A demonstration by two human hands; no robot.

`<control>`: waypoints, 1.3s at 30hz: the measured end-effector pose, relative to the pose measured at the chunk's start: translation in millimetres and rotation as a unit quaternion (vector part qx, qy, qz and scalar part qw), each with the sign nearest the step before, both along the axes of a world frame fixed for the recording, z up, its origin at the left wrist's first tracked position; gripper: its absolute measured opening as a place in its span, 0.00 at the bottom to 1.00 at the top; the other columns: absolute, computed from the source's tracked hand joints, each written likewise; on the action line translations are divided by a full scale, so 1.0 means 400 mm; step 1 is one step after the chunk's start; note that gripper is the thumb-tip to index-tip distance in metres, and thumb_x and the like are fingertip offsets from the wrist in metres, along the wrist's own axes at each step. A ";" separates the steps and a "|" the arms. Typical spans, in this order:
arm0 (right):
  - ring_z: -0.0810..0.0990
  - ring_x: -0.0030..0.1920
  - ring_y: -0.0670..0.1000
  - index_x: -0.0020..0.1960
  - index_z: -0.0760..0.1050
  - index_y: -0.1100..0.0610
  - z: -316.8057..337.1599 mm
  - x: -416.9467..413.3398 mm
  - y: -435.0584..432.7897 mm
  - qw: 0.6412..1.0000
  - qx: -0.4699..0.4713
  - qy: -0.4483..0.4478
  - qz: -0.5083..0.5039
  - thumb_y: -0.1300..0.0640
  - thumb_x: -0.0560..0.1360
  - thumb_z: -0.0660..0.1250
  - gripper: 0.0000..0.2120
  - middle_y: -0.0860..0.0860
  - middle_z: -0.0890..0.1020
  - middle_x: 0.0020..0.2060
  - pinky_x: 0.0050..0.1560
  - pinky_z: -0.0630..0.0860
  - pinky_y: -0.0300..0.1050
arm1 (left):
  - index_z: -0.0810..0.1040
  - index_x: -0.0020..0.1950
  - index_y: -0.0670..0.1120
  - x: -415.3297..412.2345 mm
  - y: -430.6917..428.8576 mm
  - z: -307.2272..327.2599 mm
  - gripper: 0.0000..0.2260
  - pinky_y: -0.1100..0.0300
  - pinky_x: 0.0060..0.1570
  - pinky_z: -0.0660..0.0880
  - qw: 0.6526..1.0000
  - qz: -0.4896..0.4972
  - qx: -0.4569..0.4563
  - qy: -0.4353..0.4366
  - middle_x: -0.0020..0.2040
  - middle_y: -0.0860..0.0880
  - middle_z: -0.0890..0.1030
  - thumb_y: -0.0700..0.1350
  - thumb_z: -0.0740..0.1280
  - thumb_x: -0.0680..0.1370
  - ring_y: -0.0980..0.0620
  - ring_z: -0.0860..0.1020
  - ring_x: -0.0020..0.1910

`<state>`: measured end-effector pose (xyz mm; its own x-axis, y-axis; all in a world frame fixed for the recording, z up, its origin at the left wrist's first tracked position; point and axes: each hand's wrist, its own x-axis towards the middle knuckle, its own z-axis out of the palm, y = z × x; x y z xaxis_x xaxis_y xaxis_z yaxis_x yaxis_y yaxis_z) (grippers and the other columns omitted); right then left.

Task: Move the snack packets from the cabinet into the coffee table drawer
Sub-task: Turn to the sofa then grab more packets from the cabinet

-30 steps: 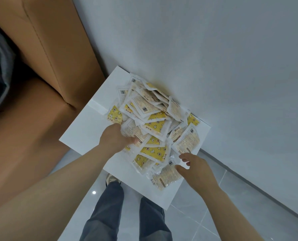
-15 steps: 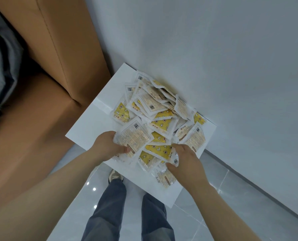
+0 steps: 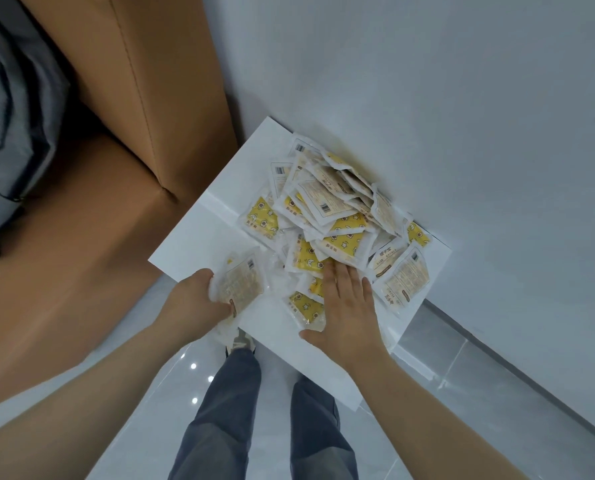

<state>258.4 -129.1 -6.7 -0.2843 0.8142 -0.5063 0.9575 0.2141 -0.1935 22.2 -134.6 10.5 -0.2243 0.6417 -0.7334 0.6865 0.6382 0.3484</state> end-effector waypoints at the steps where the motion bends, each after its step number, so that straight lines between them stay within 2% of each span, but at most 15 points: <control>1: 0.49 0.76 0.59 0.77 0.43 0.58 -0.003 -0.013 -0.002 1.000 -0.005 -0.011 -0.008 0.34 0.64 0.72 0.57 0.56 0.51 0.76 0.74 0.42 0.57 | 0.70 0.50 0.41 0.005 -0.001 -0.001 0.13 0.60 0.31 0.71 1.000 -0.014 0.001 0.005 0.42 0.48 0.76 0.42 0.71 0.71 0.53 0.74 0.37; 2: 0.49 0.76 0.60 0.77 0.42 0.58 -0.004 -0.026 -0.004 1.000 -0.008 -0.021 -0.018 0.33 0.62 0.72 0.59 0.57 0.52 0.76 0.74 0.44 0.59 | 0.69 0.51 0.43 0.012 0.000 -0.004 0.13 0.61 0.30 0.70 1.000 -0.025 0.003 0.004 0.43 0.48 0.76 0.41 0.71 0.72 0.53 0.74 0.38; 4: 0.56 0.74 0.62 0.76 0.47 0.60 -0.014 -0.049 -0.011 0.998 -0.003 -0.045 -0.035 0.34 0.57 0.75 0.61 0.59 0.58 0.74 0.72 0.54 0.63 | 0.69 0.52 0.43 0.026 0.000 -0.018 0.13 0.56 0.36 0.75 0.999 -0.039 0.013 -0.008 0.47 0.46 0.78 0.40 0.69 0.72 0.48 0.77 0.43; 7: 0.63 0.68 0.63 0.72 0.57 0.63 -0.029 -0.063 -0.010 0.997 0.023 -0.044 -0.058 0.46 0.52 0.79 0.56 0.61 0.67 0.68 0.65 0.67 0.66 | 0.66 0.51 0.44 0.038 0.003 -0.037 0.12 0.55 0.41 0.77 0.998 -0.055 0.014 -0.008 0.46 0.47 0.75 0.39 0.68 0.73 0.48 0.76 0.44; 9: 0.61 0.71 0.63 0.74 0.54 0.62 -0.019 -0.063 -0.002 0.998 0.022 -0.028 -0.057 0.48 0.59 0.76 0.52 0.61 0.63 0.70 0.68 0.63 0.66 | 0.65 0.50 0.44 0.041 0.007 -0.049 0.12 0.57 0.39 0.75 0.998 -0.057 0.013 -0.006 0.45 0.47 0.73 0.38 0.67 0.73 0.48 0.74 0.44; 11: 0.53 0.75 0.62 0.77 0.48 0.60 -0.010 -0.055 -0.001 0.999 -0.002 0.003 -0.053 0.48 0.69 0.70 0.45 0.59 0.55 0.74 0.73 0.55 0.63 | 0.64 0.49 0.44 0.040 0.010 -0.058 0.12 0.61 0.34 0.71 0.998 -0.056 0.016 -0.011 0.45 0.47 0.73 0.38 0.67 0.73 0.49 0.74 0.43; 12: 0.51 0.76 0.60 0.77 0.47 0.59 -0.005 -0.048 -0.003 0.999 -0.010 0.020 -0.050 0.50 0.72 0.66 0.42 0.57 0.53 0.75 0.74 0.55 0.62 | 0.64 0.49 0.45 0.038 0.011 -0.062 0.12 0.63 0.31 0.69 0.998 -0.057 0.018 -0.015 0.45 0.47 0.73 0.38 0.67 0.74 0.49 0.74 0.42; 15: 0.54 0.76 0.57 0.77 0.51 0.56 0.029 -0.029 -0.005 0.997 -0.005 0.058 -0.047 0.53 0.77 0.60 0.32 0.54 0.55 0.77 0.70 0.65 0.58 | 0.65 0.49 0.45 0.033 0.014 -0.070 0.12 0.66 0.30 0.67 0.998 -0.057 0.017 -0.027 0.46 0.48 0.72 0.38 0.67 0.74 0.50 0.73 0.43; 18: 0.61 0.74 0.52 0.77 0.54 0.53 0.059 -0.008 -0.007 0.997 0.001 0.075 -0.035 0.54 0.81 0.55 0.26 0.50 0.57 0.76 0.65 0.72 0.51 | 0.65 0.50 0.45 0.032 0.014 -0.067 0.12 0.62 0.35 0.72 0.998 -0.051 0.012 -0.029 0.46 0.49 0.72 0.38 0.68 0.74 0.51 0.73 0.44; 20: 0.68 0.71 0.52 0.75 0.59 0.52 0.074 0.006 -0.011 0.996 0.012 0.081 -0.038 0.54 0.81 0.56 0.23 0.49 0.62 0.74 0.63 0.73 0.49 | 0.65 0.51 0.45 0.031 0.010 -0.064 0.12 0.60 0.39 0.74 0.998 -0.050 0.013 -0.033 0.47 0.49 0.73 0.38 0.68 0.74 0.51 0.73 0.45; 22: 0.78 0.62 0.53 0.71 0.68 0.54 0.084 0.016 -0.019 0.994 0.038 0.092 -0.047 0.55 0.79 0.61 0.20 0.51 0.73 0.68 0.56 0.77 0.49 | 0.65 0.51 0.46 0.030 0.005 -0.058 0.13 0.60 0.39 0.74 0.998 -0.049 0.014 -0.034 0.49 0.48 0.74 0.38 0.68 0.74 0.51 0.73 0.45; 25: 0.83 0.51 0.53 0.66 0.74 0.54 0.097 0.025 -0.031 0.988 0.069 0.119 -0.066 0.57 0.77 0.65 0.17 0.50 0.82 0.58 0.51 0.80 0.48 | 0.66 0.53 0.45 0.031 -0.003 -0.049 0.12 0.60 0.41 0.75 0.998 -0.046 0.017 -0.035 0.53 0.45 0.76 0.37 0.67 0.75 0.52 0.73 0.46; 30: 0.83 0.48 0.51 0.64 0.75 0.52 0.128 0.023 -0.031 0.982 0.057 0.138 -0.119 0.53 0.79 0.62 0.15 0.48 0.84 0.52 0.48 0.79 0.44 | 0.67 0.58 0.43 0.042 -0.012 -0.038 0.15 0.59 0.44 0.78 0.998 -0.055 0.006 -0.028 0.55 0.45 0.76 0.38 0.68 0.75 0.52 0.73 0.46; 35: 0.82 0.45 0.49 0.64 0.74 0.50 0.154 0.044 -0.054 0.975 0.074 0.140 -0.157 0.52 0.78 0.63 0.15 0.46 0.83 0.50 0.44 0.78 0.41 | 0.64 0.53 0.45 0.061 -0.019 -0.033 0.13 0.57 0.41 0.78 0.998 -0.062 0.013 -0.023 0.54 0.44 0.76 0.38 0.67 0.75 0.50 0.75 0.45; 39: 0.82 0.52 0.49 0.69 0.70 0.51 0.124 0.070 -0.070 0.986 0.019 0.096 -0.137 0.50 0.80 0.59 0.18 0.47 0.81 0.56 0.52 0.79 0.44 | 0.59 0.51 0.46 0.100 -0.027 -0.022 0.14 0.57 0.34 0.74 0.994 -0.101 0.043 0.005 0.47 0.47 0.73 0.36 0.65 0.75 0.48 0.74 0.40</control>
